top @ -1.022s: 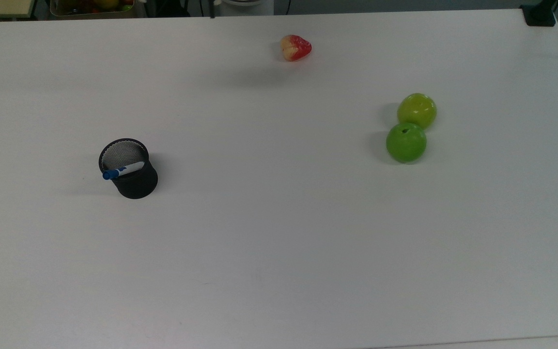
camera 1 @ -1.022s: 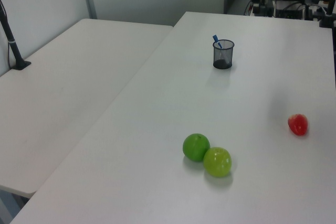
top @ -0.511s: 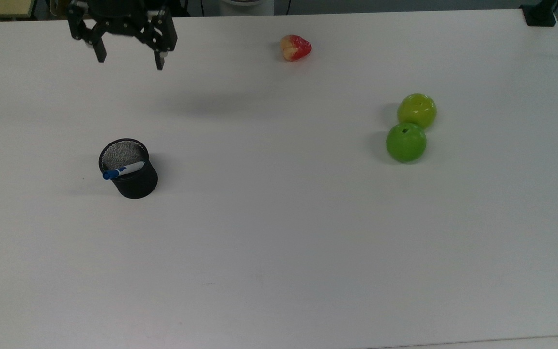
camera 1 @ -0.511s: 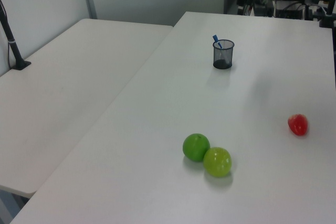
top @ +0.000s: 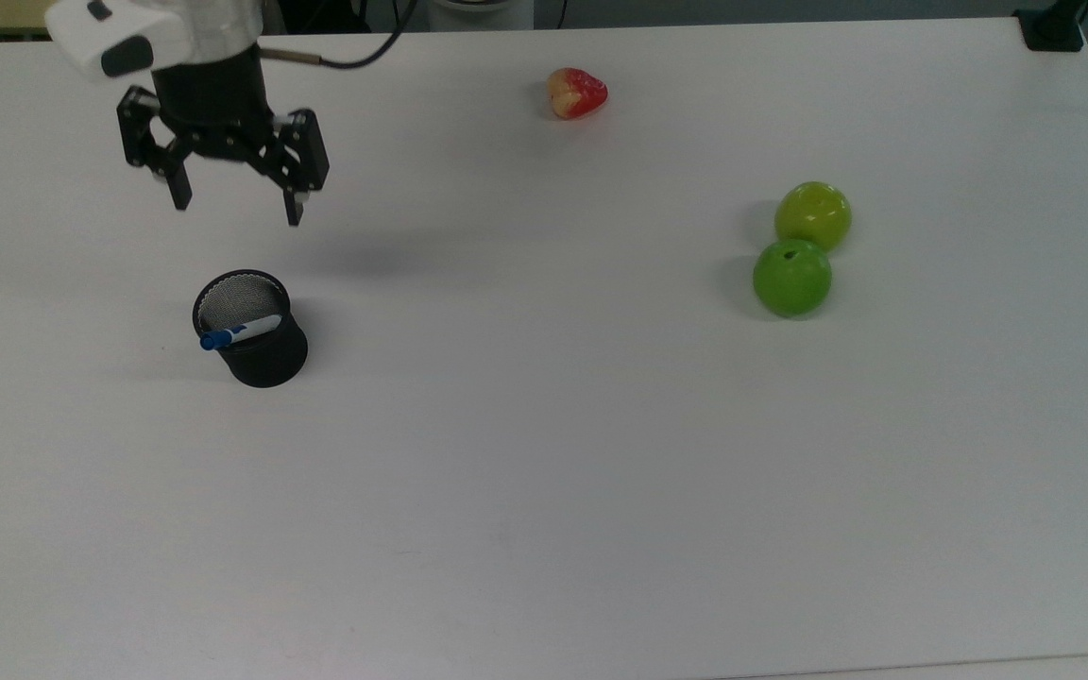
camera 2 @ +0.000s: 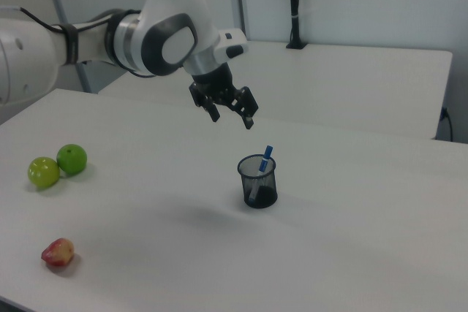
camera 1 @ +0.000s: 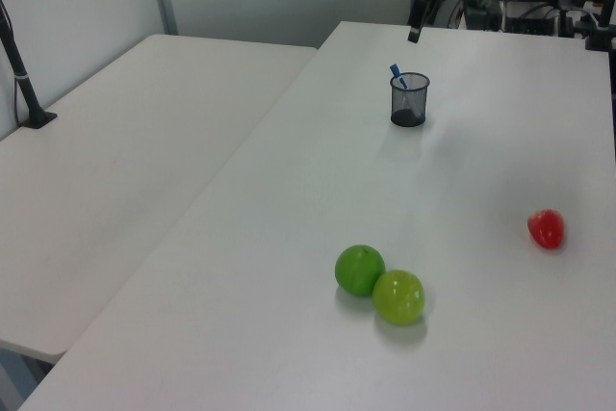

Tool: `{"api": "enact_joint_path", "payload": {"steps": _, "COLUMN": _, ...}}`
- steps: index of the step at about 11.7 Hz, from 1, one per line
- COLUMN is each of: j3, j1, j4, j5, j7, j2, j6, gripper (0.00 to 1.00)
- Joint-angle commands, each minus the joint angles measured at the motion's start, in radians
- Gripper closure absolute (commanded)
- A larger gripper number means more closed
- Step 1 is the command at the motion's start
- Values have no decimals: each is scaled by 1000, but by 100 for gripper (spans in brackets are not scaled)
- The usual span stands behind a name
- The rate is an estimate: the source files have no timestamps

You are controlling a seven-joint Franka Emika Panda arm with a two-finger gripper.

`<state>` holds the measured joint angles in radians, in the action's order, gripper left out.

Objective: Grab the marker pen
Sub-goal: 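Move the open gripper over the black mesh pen cup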

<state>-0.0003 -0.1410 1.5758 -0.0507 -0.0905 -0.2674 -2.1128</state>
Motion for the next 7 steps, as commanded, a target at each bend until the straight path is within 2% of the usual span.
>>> {"api": "enact_joint_path", "payload": {"steps": 1, "j3": -1, "j1": -5, "j4": -8, "j5": 9, "j7": -9, "j2": -58, "j6": -108, "gripper": 0}}
{"api": "enact_joint_path", "payload": {"steps": 7, "j3": -1, "j1": -52, "j4": -8, "j5": 5, "j7": -6, "j2": -136, "j6": -242, "gripper": 0}}
